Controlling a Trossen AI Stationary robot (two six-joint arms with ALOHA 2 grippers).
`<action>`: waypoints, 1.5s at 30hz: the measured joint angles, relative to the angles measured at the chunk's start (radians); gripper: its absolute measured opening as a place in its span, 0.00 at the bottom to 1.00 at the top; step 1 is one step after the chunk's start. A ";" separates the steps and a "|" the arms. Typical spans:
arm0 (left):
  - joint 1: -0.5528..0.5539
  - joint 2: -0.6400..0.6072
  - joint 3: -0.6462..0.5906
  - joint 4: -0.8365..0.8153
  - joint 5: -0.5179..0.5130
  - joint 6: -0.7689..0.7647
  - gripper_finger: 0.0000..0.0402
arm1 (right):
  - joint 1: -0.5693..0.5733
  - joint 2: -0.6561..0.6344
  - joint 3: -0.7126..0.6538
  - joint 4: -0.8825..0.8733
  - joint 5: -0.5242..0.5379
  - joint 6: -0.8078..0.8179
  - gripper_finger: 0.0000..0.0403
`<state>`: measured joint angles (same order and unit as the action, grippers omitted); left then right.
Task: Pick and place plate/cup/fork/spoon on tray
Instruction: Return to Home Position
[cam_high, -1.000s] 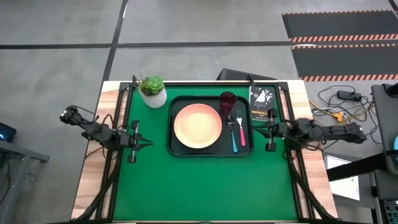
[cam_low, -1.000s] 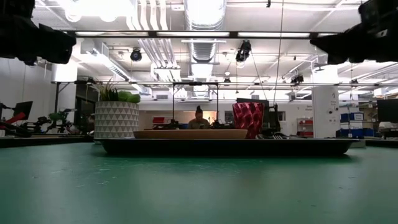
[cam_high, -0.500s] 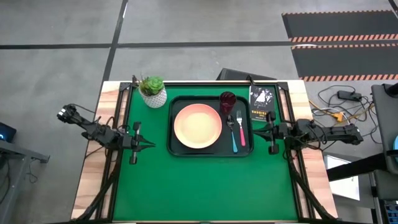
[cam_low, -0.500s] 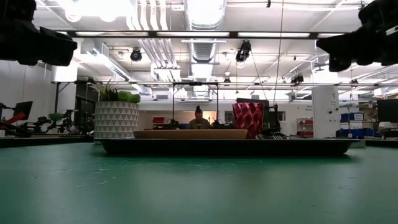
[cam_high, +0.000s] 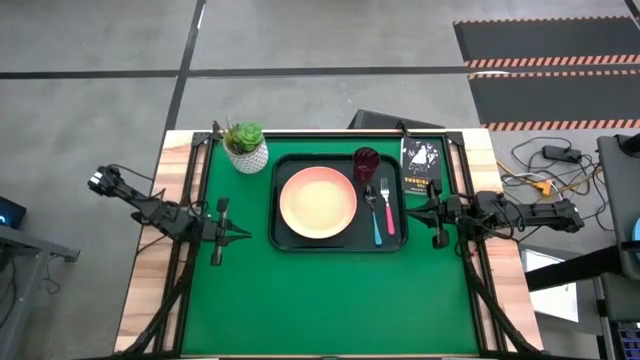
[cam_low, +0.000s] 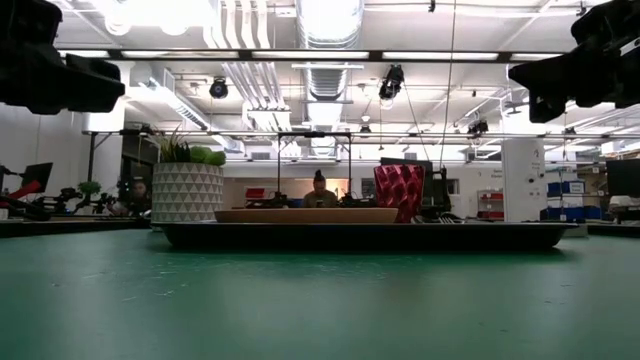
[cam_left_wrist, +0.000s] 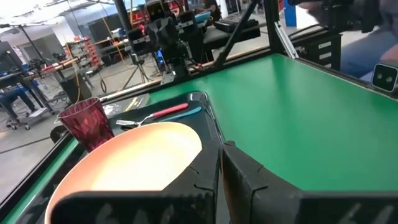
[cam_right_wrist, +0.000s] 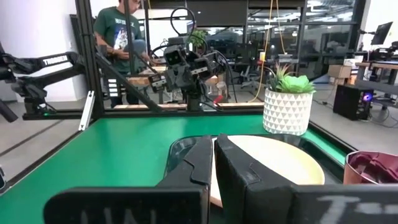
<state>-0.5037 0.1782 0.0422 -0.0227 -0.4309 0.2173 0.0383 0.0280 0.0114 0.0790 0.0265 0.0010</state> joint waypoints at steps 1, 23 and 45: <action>0.000 0.004 0.000 0.000 0.000 0.000 0.00 | 0.000 0.000 0.000 0.000 0.000 0.000 0.02; 0.000 0.095 0.000 0.000 0.000 0.000 0.00 | 0.000 0.001 -0.001 0.000 0.000 -0.001 0.02; 0.000 0.156 0.000 0.000 0.000 0.000 0.00 | 0.000 0.001 -0.001 0.000 0.000 -0.001 0.02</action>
<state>-0.5037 0.3347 0.0418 -0.0231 -0.4309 0.2173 0.0383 0.0288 0.0101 0.0790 0.0269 0.0002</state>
